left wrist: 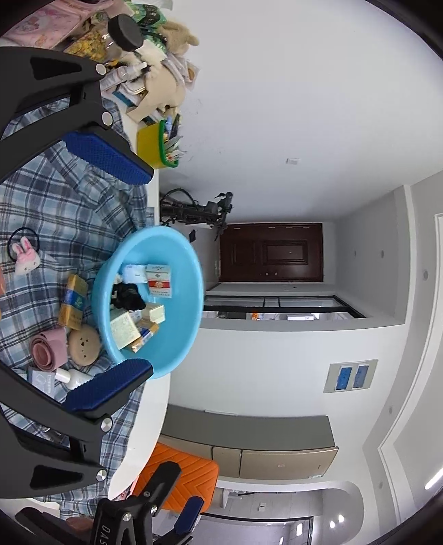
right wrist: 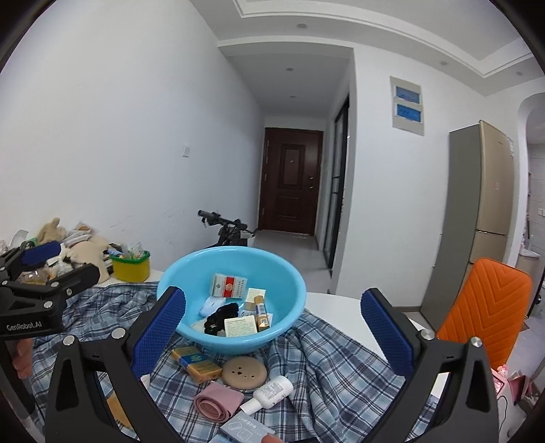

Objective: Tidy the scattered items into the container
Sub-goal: 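Raise both open grippers out of the basin and pull back, then move both grippers toward the orange soap dishes and blue boxes on the cloth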

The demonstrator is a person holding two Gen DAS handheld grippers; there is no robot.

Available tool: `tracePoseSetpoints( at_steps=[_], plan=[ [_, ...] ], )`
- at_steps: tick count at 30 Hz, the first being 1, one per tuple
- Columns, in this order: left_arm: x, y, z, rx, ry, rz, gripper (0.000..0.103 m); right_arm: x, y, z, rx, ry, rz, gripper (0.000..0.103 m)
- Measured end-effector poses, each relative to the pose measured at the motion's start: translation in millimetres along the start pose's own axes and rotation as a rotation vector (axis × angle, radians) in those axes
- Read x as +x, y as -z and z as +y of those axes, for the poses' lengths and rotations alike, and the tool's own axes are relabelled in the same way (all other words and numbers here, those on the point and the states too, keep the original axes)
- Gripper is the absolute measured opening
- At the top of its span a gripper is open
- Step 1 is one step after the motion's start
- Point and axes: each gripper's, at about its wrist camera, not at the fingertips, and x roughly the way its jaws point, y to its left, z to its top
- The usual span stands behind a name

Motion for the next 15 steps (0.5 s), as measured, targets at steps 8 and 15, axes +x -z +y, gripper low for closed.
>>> tracePoseSetpoints(
  at_steps=[8,15],
  plan=[
    [8.4,33.3,-1.3,-0.068,0.078,0.043,0.103,9.4,34.5,-1.3,0.060,-0.091,0.086,0.103],
    [12.6,58.3,-3.3,-0.039,0.028,0.085,0.103,19.0,65.4,-16.9,0.158,-0.094,0.130,0.103]
  ],
)
